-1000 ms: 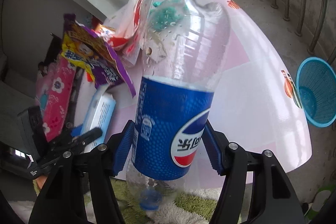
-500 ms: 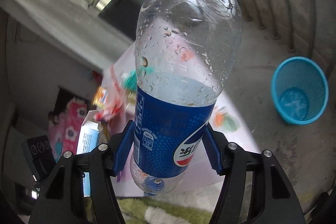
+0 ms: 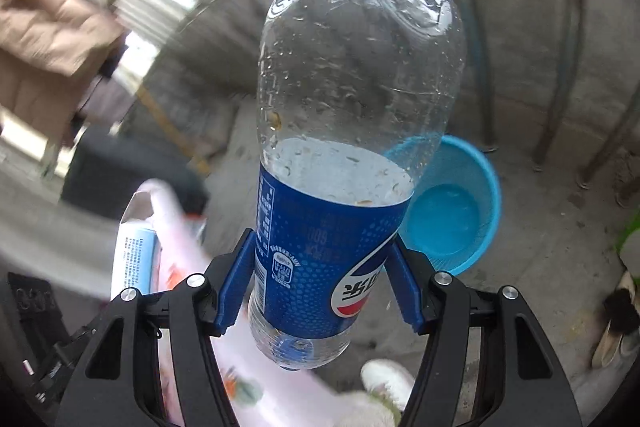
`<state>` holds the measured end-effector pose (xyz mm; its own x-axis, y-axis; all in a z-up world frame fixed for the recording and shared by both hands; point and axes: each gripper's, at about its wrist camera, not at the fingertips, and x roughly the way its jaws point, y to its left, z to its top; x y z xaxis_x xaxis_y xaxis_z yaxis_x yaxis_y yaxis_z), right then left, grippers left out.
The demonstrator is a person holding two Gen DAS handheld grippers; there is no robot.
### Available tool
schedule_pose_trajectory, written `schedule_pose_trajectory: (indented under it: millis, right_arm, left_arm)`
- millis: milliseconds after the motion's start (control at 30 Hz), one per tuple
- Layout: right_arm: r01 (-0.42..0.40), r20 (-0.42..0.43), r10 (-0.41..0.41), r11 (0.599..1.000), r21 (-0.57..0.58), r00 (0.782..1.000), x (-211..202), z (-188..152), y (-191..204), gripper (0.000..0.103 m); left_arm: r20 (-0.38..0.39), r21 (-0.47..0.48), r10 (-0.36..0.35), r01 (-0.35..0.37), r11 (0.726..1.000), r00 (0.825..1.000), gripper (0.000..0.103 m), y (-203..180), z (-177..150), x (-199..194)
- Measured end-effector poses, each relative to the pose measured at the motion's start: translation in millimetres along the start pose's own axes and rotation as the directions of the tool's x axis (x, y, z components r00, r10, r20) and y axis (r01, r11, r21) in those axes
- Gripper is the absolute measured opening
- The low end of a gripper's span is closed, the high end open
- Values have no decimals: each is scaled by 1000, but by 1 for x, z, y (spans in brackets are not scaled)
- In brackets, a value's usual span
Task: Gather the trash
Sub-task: 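Carry the bottle and box to the blue wastebasket and release both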
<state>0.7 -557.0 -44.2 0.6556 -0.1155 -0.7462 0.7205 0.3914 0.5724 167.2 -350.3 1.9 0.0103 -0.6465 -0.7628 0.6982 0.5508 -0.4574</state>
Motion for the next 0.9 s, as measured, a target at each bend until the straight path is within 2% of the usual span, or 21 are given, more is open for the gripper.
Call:
schedule_pose_trajectory:
  millis: [100,233,300,367,400,433,500,567,767,900]
  right_arm:
    - [78,68,-83,994,70,994,24,9,-24,62]
    - [165,93,-179,977,138,979,61,17,-50,62]
    - [175,87,-193,968,180,977,81,20,-63,62]
    - [169,79,-190,961,217,979,96,26,-82,63]
    - [170,65,-189,958,231,980,104,29,-89,64]
    - [171,49,-188,955,243,981,110,29,-96,70]
    - [189,14,-201,941,281,979,121,33,-113,71]
    - [194,17,-209,931,308,978,121,32,-124,72]
    - [147,101,-188,934,325,977,97,26,-130,72]
    - [101,165,-162,939,328,973,77,18,-128,72]
  left_arm:
    - [-52,-16,0,-1,1000,999,68,-5,21,56]
    - [-86,-5,30,-30,1000,996,70,-16,39,120]
    - [-77,-10,38,-39,999,996,71,-18,51,149]
    - [-82,-27,32,-35,999,996,79,-21,56,172]
    - [-84,-37,36,-39,999,996,83,-22,58,182]
    - [-82,-43,39,-43,998,996,83,-23,59,187]
    - [-79,-57,37,-42,998,996,83,-27,60,190]
    - [-72,-61,10,-14,998,997,83,-32,60,184]
    - [32,20,-28,28,999,999,84,-50,63,136]
    - [98,101,-65,55,993,993,85,-68,63,84]
